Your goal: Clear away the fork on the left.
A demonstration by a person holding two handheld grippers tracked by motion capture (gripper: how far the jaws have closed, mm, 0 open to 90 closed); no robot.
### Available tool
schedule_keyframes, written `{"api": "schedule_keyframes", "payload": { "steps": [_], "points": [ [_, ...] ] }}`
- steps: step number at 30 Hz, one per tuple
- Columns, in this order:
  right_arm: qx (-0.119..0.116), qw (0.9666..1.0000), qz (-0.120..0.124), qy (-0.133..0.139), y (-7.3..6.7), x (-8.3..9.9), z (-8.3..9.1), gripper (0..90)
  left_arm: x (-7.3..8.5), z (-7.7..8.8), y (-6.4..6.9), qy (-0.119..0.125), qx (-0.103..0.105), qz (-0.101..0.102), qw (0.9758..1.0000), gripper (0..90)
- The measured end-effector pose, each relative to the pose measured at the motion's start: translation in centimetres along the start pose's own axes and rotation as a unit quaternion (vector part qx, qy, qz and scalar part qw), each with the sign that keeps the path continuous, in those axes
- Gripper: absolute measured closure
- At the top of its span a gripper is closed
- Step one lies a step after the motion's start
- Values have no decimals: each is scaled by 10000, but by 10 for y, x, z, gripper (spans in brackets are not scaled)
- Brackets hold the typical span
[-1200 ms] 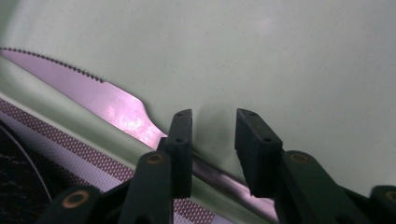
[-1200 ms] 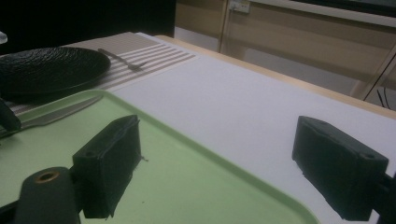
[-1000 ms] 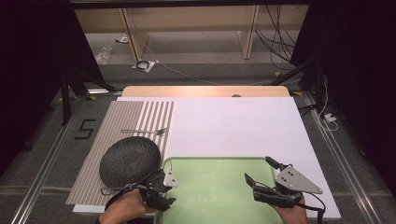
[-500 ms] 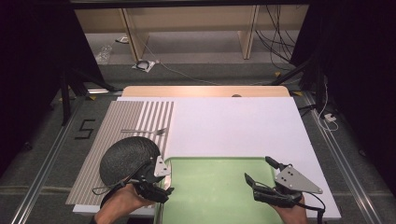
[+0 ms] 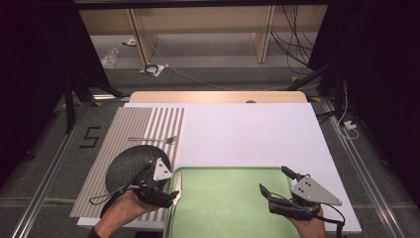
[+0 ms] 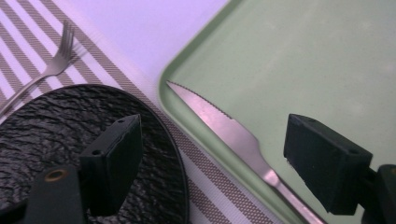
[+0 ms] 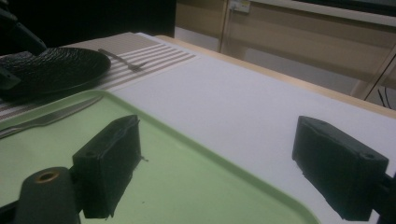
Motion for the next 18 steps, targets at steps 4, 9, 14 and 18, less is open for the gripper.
{"api": "schedule_keyframes", "payload": {
  "steps": [4,9,14,18],
  "points": [
    [10,10000,1,3,0,0,0,161,2,1,-9,50,-63,105,9999,189],
    [19,10000,-10,28,1,0,0,161,5,1,-17,126,-118,221,9996,170],
    [22,10000,-11,8,1,0,1,161,8,2,-25,190,-216,329,9990,167],
    [-19,10000,-30,55,1,-1,0,160,11,2,-33,257,-301,445,9982,167]
  ]
}}
Point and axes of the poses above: each handheld gripper's, and its own axes: z roughly backward along the jaws, x roughly out of its underside, y roughly to its right, the point moved 1 cm from there along -z, roughly forward along the jaws, and after that the axes turned 12 degrees about -y, right-handed, at the moved point
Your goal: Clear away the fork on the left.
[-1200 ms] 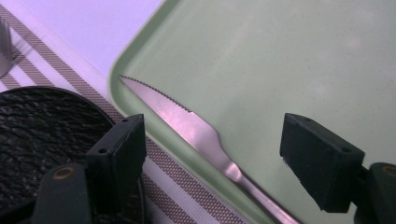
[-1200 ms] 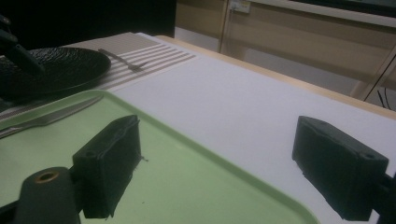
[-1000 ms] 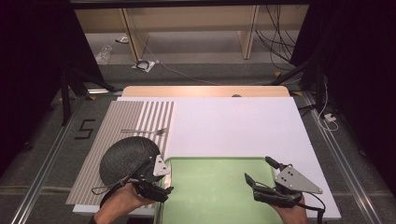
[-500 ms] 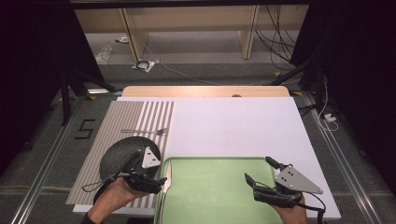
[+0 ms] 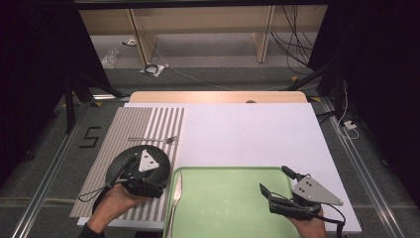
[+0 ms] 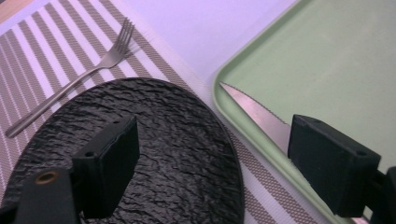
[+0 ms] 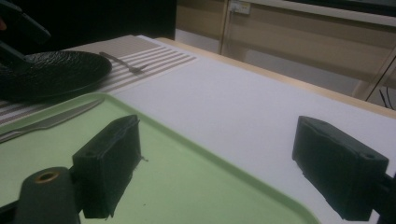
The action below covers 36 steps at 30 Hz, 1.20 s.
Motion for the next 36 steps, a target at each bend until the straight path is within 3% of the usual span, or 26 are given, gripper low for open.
{"api": "schedule_keyframes", "payload": {
  "steps": [12,22,30,36],
  "points": [
    [-71,9999,-109,67,1,1,2,160,2,-1,-15,123,-136,155,9997,167],
    [-112,9998,-141,131,2,1,2,158,-1,2,-37,252,-204,340,9989,167],
    [-106,9997,-158,140,1,0,2,159,-4,-7,-55,146,-218,440,9987,167],
    [-101,9998,-140,105,2,1,1,159,-14,-10,-70,54,-259,391,9989,168]
  ]
}}
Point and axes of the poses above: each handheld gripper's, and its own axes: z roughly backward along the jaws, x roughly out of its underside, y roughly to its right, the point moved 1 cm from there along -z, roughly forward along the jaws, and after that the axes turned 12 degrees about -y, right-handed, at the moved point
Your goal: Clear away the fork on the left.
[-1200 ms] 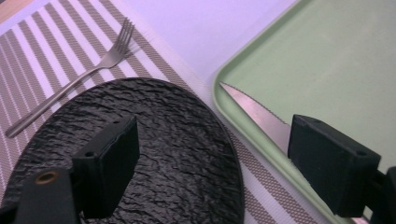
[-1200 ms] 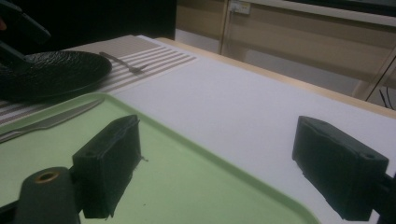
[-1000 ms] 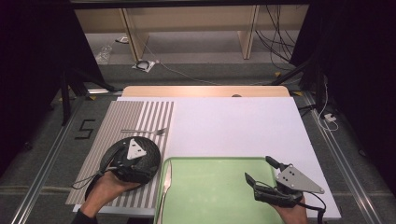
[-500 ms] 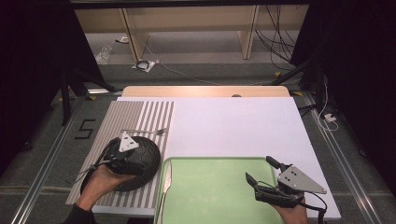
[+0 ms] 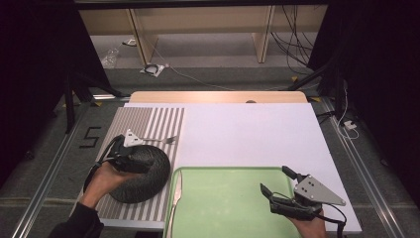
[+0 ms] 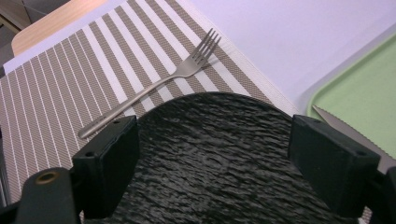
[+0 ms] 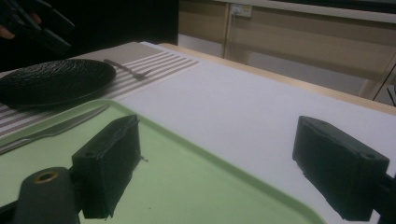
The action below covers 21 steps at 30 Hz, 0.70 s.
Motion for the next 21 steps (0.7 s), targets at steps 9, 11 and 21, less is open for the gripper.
{"api": "schedule_keyframes", "payload": {
  "steps": [9,11,21],
  "points": [
    [-7,10000,-23,-5,1,0,0,159,-13,-18,-27,-256,-105,16,9996,172],
    [-14,10000,-37,7,1,0,0,159,-15,-22,-31,-286,-105,18,9995,173],
    [-31,10000,-54,6,2,1,0,159,-32,-37,-51,-379,-161,92,9991,179]
  ]
}}
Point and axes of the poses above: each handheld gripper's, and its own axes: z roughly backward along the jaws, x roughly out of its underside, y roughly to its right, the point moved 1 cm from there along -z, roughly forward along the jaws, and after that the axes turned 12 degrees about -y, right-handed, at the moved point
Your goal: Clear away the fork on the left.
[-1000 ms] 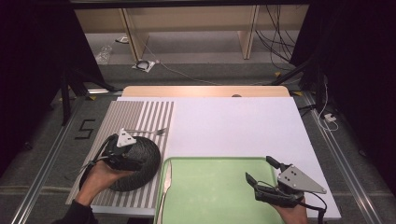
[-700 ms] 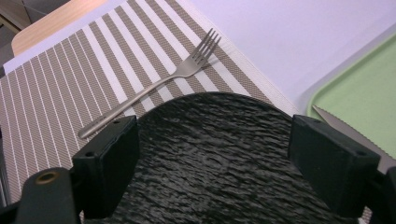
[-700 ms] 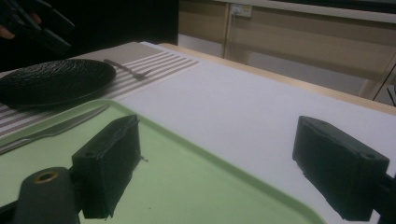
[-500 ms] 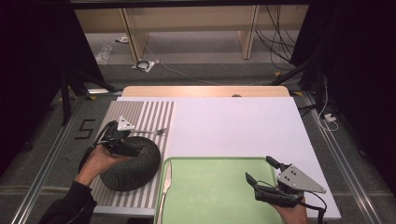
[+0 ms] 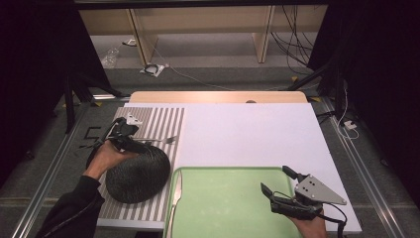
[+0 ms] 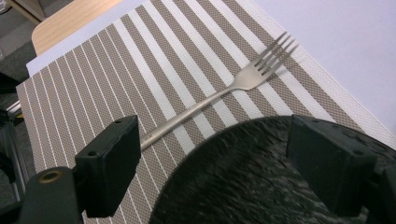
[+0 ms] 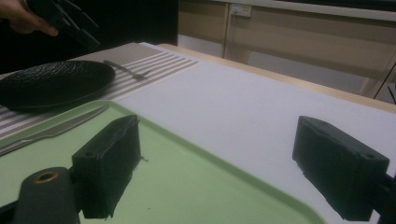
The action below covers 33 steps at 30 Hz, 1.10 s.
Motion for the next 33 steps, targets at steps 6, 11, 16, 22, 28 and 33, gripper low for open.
{"api": "schedule_keyframes", "payload": {
  "steps": [6,11,16,22,28,33],
  "points": [
    [-15,10000,7,-21,0,0,0,159,-10,-11,-11,-136,-39,27,9999,185],
    [-12,10000,8,-10,0,0,-1,159,-17,-21,-20,-268,-18,31,9996,182],
    [-13,10000,15,-11,0,0,-1,159,-24,-28,-27,-455,30,34,9990,179],
    [-21,10000,15,-9,0,0,-1,159,-30,-37,-33,-650,64,44,9979,180],
    [-26,10000,22,-17,-1,0,-1,159,-34,-47,-37,-836,107,-17,9964,190],
    [-27,10000,24,-21,0,0,-1,159,-37,-52,-38,-970,159,-89,9951,198]
  ]
}}
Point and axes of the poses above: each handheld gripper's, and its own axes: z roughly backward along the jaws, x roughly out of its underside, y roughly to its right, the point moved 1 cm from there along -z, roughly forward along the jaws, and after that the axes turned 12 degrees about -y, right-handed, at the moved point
